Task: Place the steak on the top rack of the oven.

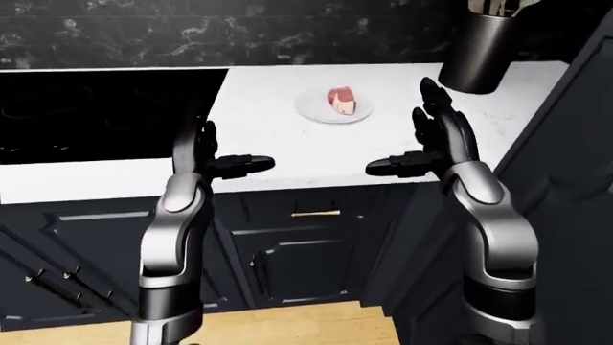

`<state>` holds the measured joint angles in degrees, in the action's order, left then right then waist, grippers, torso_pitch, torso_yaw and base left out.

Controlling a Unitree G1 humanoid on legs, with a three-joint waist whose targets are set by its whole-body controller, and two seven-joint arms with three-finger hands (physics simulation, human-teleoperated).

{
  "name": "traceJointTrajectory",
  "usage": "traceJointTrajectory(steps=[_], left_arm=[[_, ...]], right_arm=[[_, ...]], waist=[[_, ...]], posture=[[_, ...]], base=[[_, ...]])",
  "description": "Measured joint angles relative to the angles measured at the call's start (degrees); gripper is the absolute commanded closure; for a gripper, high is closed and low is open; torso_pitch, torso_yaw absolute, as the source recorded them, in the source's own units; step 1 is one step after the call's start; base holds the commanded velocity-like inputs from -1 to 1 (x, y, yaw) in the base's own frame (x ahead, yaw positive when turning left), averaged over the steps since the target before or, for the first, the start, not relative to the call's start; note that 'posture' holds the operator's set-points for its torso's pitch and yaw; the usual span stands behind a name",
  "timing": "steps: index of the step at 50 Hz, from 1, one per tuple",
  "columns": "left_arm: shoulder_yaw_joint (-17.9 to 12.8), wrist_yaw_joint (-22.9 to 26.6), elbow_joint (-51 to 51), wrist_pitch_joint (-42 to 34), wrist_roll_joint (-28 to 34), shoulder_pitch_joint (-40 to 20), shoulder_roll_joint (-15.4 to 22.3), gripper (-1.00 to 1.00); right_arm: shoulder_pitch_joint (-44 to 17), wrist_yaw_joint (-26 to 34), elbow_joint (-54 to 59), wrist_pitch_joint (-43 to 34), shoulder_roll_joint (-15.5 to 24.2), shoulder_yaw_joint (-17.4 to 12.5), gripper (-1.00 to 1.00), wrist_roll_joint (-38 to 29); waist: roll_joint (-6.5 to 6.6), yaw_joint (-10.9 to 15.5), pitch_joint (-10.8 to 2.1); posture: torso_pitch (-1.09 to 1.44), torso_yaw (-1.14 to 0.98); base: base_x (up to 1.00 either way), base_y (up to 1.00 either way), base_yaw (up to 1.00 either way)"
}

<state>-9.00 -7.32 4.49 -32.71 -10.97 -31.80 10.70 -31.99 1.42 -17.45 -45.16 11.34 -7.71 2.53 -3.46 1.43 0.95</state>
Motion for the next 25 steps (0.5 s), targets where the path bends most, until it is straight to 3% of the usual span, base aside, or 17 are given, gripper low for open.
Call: traceJointTrajectory(steps=[2, 5, 10, 13, 14, 15, 18, 20, 25], left_arm=[[0.69, 0.07, -0.12, 0.36, -0.04, 0.28, -0.74, -1.00], [1.80, 0.56, -0.98, -0.21, -0.44, 0.93, -1.09, -1.00], [0.81, 0.33, -0.91, -0.73, -0.41, -0.20, -0.53, -1.00], [0.63, 0.20, -0.28, -0.16, -0.31, -0.73, -0.33, -1.00], [0.52, 0.19, -0.18, 0.03, -0.28, -0.82, -0.07, -1.00], [0.26, 0.15, -0.32, 0.27, -0.20, -0.62, 0.02, -1.00], [-0.22, -0.20, -1.69, -0.09, 0.10, 0.54, -0.12, -1.00], [-0.05, -0.32, -1.67, -0.78, 0.14, 0.47, -0.14, -1.00], [-0.15, -0.03, 0.06, -0.43, 0.01, -0.14, 0.19, -1.00]], right_arm=[[0.28, -0.07, 0.17, -0.14, 0.35, -0.60, -1.00, -0.10], [0.97, -0.46, 1.00, -0.90, 0.39, -1.23, -1.00, -0.55], [-0.24, -0.36, 0.70, -1.36, 0.48, -0.69, -1.00, -0.54], [-0.82, -0.17, 0.48, -1.15, 0.57, -0.56, -1.00, -0.40], [-0.96, -0.12, 0.50, -0.94, 0.33, -0.45, -1.00, -0.37], [-0.67, -0.02, 0.67, -0.74, 0.05, -0.11, -1.00, -0.29], [0.07, 0.54, 1.45, -1.44, -0.09, 0.78, -1.00, 0.20], [0.21, 0.58, 0.97, -1.83, 0.03, 0.43, -1.00, 0.20], [-0.55, 0.35, -0.20, -1.12, 0.07, 0.13, -1.00, -0.26]], waist=[[0.89, -1.03, 0.59], [0.95, -1.67, 0.97], [4.25, -1.54, 1.44], [6.91, -1.83, 0.99], [7.03, -1.58, 0.80], [6.27, -1.07, 1.07], [6.69, -0.46, 0.94], [6.15, -0.38, 0.47], [2.35, 0.12, 0.49]], posture=[[0.00, 0.00], [0.00, 0.00], [0.00, 0.00], [0.00, 0.00], [0.00, 0.00], [0.00, 0.00], [0.00, 0.00], [0.00, 0.00], [0.00, 0.00]], base=[[0.21, -0.20, 0.00], [0.20, -0.20, 0.00], [0.21, -0.21, 0.00], [0.21, -0.21, 0.00], [0.21, -0.21, 0.00], [0.21, -0.21, 0.00], [0.21, -0.21, 0.00], [0.20, -0.21, 0.00], [0.20, -0.21, 0.00]])
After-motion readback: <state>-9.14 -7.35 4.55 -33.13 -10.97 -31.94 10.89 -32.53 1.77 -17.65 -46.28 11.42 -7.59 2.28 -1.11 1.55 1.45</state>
